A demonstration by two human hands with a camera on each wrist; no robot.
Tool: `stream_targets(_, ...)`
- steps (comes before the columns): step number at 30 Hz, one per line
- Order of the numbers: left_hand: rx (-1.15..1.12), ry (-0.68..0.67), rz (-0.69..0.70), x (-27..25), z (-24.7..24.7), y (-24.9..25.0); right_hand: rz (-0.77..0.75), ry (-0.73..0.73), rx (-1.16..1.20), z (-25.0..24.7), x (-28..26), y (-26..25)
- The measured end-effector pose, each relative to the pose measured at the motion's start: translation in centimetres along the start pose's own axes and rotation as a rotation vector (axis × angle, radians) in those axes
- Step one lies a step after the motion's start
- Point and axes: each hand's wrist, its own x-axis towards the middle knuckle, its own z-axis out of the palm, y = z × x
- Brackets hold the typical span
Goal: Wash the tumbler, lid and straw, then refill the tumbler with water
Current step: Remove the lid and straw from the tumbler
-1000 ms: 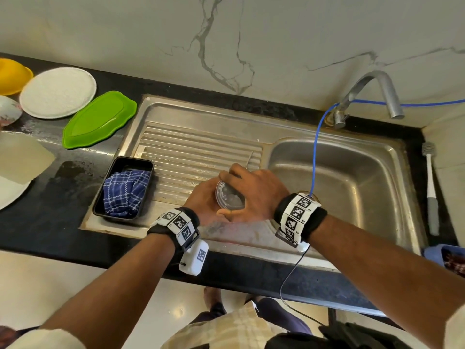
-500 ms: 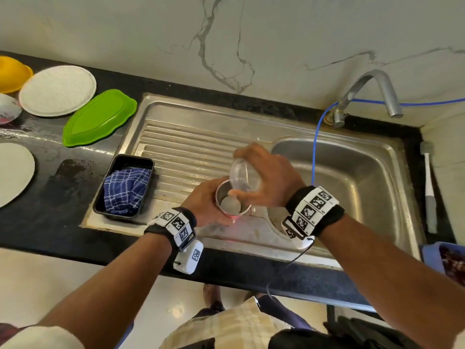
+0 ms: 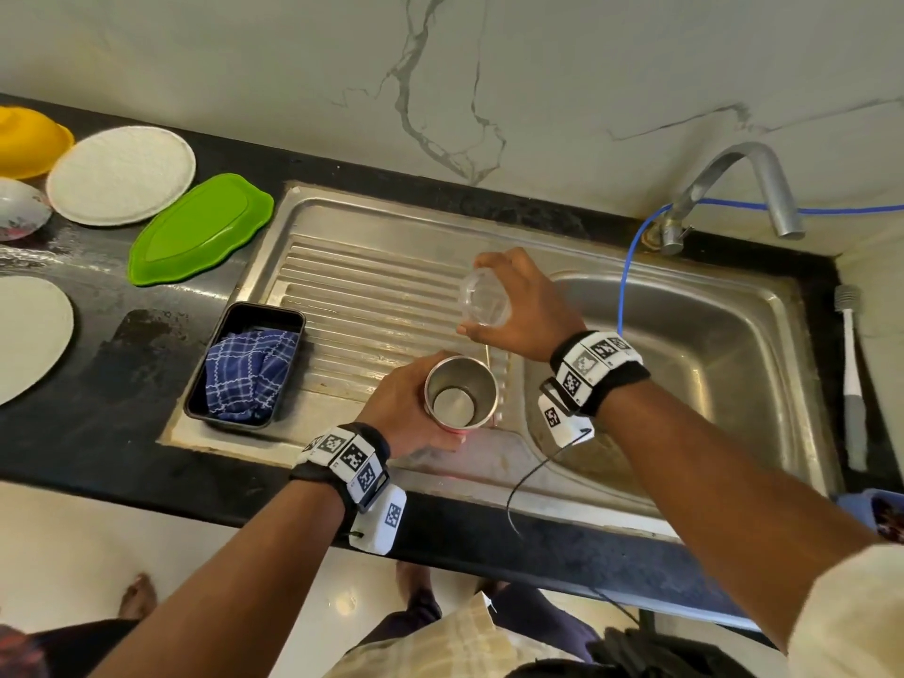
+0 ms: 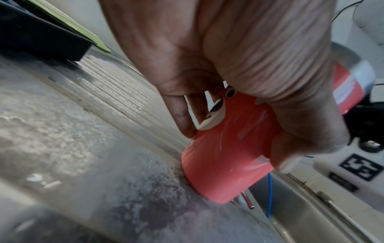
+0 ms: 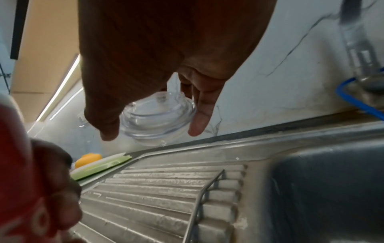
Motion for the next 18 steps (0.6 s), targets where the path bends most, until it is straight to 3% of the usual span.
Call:
stream_targets(7, -0.038, 0.015, -0.006, -0.2, 0.1, -0.1, -0.033, -0.29, -0.261, 3.0, 4.4, 1.0)
stream_targets(18, -0.033, 0.016, -0.021, -0.3, 0.1, -0.1, -0.011, -0.292, -0.234, 6.1, 4.4, 1.8)
